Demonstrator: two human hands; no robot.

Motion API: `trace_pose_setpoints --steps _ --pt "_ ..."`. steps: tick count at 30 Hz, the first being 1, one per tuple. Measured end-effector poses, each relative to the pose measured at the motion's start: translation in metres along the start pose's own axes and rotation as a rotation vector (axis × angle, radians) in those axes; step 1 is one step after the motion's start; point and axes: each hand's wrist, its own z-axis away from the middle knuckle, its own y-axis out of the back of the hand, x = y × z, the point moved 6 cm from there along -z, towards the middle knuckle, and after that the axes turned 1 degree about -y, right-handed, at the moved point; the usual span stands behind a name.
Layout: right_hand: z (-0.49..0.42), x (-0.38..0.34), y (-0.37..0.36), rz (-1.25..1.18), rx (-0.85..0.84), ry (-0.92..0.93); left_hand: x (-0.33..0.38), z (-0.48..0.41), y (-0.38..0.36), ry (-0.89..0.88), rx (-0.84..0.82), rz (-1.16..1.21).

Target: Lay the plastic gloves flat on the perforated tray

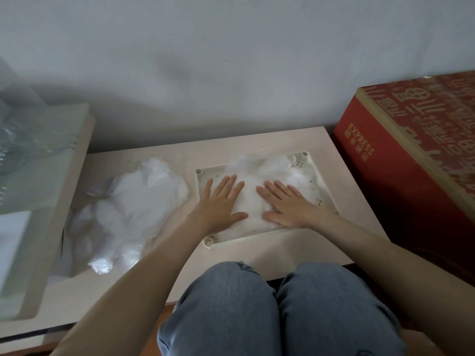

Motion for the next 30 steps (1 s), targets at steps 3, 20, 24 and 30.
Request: trace_pose_setpoints --steps 3,20,24,30 --pt "-0.001 0.001 -0.001 -0.008 0.005 -0.003 -0.004 0.007 0.024 -0.01 0.19 0.187" --pt "-0.004 0.0 0.0 -0.043 -0.021 -0.023 -0.001 0.031 0.039 -0.245 0.391 0.137" --pt "-0.004 -0.001 0.001 -0.053 -0.014 -0.033 0.011 0.027 0.047 -0.188 0.376 0.082" --pt "-0.006 0.005 0.002 -0.114 0.018 -0.062 0.014 0.021 0.034 -0.146 0.146 -0.112"
